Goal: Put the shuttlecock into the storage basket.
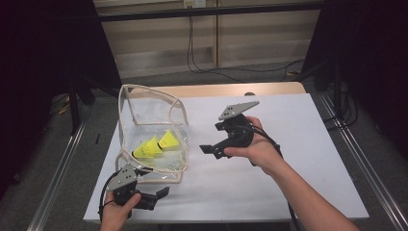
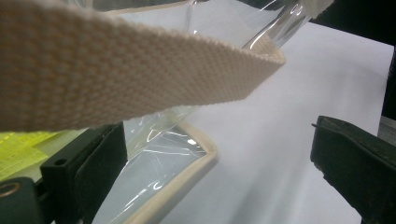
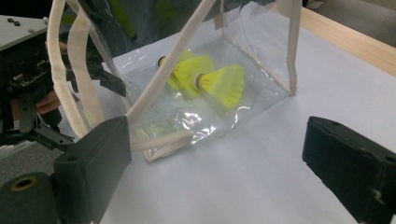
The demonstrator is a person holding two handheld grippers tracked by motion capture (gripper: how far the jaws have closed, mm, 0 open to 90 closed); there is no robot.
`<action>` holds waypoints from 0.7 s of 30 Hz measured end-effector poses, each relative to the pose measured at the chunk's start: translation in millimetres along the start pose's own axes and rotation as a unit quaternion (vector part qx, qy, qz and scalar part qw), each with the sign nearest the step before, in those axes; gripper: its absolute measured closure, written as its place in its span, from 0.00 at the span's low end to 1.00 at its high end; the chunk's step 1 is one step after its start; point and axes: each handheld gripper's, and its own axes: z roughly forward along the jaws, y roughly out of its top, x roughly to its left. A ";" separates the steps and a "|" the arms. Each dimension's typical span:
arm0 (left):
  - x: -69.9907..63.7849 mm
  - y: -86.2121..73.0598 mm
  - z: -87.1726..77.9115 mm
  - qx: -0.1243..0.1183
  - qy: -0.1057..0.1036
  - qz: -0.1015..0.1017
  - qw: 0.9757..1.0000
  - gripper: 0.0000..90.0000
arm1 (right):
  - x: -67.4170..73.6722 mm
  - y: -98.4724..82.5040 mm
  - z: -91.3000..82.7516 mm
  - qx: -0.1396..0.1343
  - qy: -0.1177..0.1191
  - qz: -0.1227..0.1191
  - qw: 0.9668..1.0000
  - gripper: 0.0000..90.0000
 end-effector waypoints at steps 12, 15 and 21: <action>0.0 0.3 0.9 0.001 -0.002 0.000 1.000 0.04 | -7.5 -19.8 -4.7 -0.002 -0.002 0.001 1.000 0.09; 0.2 0.4 0.9 0.002 -0.002 0.002 1.000 0.04 | -9.4 -24.5 -5.7 -0.002 -0.003 -0.001 1.000 0.09; -0.2 0.4 1.2 0.000 -0.004 0.001 1.000 0.04 | -13.0 -33.1 -8.4 -0.004 -0.003 0.003 1.000 0.09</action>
